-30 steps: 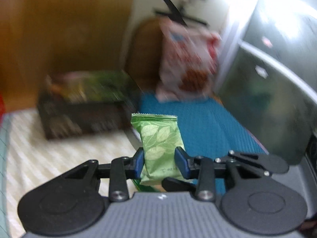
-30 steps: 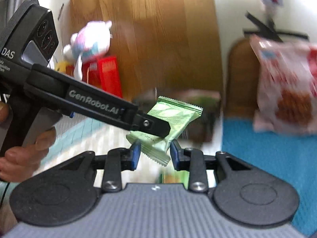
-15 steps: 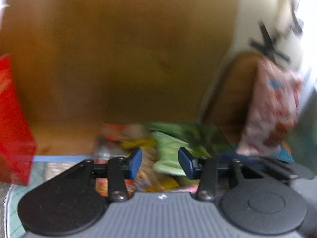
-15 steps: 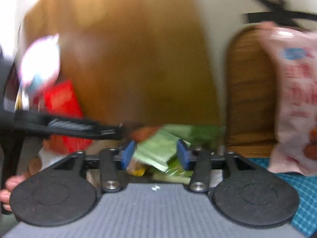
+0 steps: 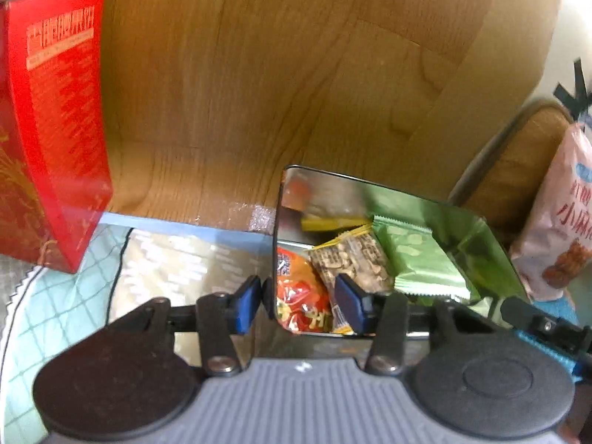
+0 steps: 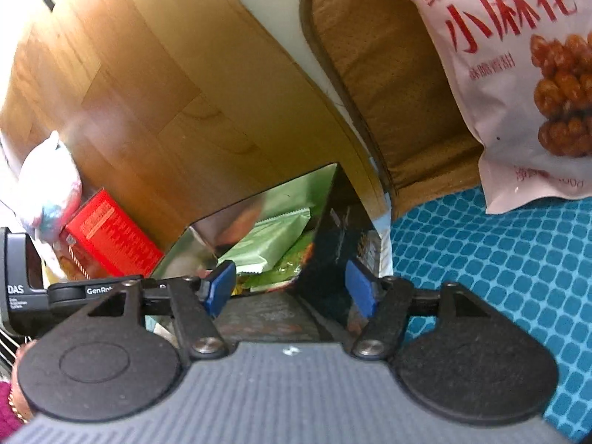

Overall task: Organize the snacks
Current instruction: 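Carry the pastry pack into the tin box and open the right gripper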

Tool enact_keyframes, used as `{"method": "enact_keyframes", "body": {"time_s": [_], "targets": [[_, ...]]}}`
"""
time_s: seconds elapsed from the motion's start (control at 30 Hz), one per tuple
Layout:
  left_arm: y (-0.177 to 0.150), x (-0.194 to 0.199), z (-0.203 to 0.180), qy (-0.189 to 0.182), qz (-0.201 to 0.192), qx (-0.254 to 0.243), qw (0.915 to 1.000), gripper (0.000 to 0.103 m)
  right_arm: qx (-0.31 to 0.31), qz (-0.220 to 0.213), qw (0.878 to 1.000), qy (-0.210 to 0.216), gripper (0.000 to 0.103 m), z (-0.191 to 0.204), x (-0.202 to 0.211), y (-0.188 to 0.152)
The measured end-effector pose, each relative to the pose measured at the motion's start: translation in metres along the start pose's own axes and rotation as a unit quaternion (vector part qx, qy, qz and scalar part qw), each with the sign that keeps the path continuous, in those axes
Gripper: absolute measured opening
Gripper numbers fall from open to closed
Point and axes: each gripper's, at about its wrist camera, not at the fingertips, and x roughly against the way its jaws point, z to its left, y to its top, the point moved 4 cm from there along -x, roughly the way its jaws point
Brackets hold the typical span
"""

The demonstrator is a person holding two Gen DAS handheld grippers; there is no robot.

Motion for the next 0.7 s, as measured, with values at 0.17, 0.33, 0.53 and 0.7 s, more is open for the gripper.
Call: {"method": "enact_keyframes", "body": {"time_s": [0.17,0.33,0.53,0.7], "targets": [[-0.015,0.021,0.001,0.008,-0.009,-0.002,0.9999,0.044,0.009,0.002,1.000,0.005,0.068,0.011,0.017,-0.012],[-0.032,0.043,0.011,0.002,-0.015,0.005,0.9999,0.044,-0.003,0.016,0.999,0.034,0.068,0.016,0.045,-0.031],[-0.057,0.103,0.022,0.029,-0.090,0.031,0.9951,0.077,0.008,0.013,0.999,0.033,0.068,0.007,0.096,-0.060],[-0.091,0.115,-0.010,-0.064,-0.040,0.011,0.9970,0.067,0.067,0.039,0.997,-0.009,0.055,0.013,0.108,-0.099]]}}
